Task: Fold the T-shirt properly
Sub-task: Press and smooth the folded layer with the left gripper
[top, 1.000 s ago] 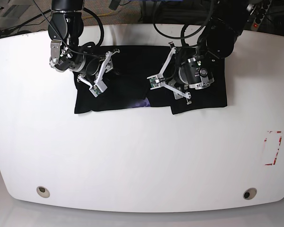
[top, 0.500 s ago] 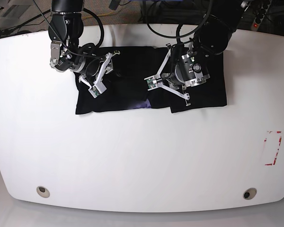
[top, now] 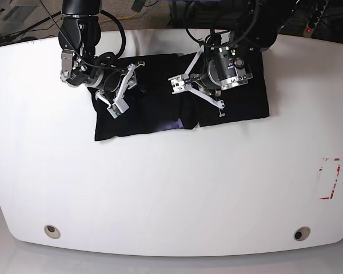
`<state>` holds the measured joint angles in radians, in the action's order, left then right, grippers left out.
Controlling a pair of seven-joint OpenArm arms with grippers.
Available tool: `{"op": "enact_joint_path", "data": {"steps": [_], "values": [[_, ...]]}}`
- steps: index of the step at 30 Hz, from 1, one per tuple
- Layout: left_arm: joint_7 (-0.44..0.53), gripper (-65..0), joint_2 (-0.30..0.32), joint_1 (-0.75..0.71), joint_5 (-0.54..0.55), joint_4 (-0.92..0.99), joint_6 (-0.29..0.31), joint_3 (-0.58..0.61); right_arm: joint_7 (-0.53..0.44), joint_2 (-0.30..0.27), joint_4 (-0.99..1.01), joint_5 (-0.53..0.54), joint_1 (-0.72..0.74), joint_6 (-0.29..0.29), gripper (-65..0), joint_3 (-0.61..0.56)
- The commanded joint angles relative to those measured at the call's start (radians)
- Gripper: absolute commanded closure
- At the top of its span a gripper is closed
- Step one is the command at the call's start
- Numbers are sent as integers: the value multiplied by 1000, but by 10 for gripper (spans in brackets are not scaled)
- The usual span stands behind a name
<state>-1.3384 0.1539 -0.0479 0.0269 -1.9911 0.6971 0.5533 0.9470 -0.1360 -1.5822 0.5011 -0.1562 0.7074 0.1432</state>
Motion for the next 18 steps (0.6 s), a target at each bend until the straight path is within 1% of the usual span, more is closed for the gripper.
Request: {"op": "enact_joint_path", "data": {"steps": [1, 7, 10, 18], "values": [[9, 0, 26, -2, 8, -15, 1, 1, 37, -6, -1, -35, 0, -9, -224, 0], [7, -4, 34, -2, 8, -17, 1, 0, 37, -6, -1, -38, 0, -9, -224, 0], [7, -4, 48, -2, 9, -21, 1, 0, 37, -6, -1, -40, 0, -9, -224, 0], [6, -6, 48, -4, 14, -23, 1, 9, 37, -6, -1, -40, 0, -9, -224, 0]]}}
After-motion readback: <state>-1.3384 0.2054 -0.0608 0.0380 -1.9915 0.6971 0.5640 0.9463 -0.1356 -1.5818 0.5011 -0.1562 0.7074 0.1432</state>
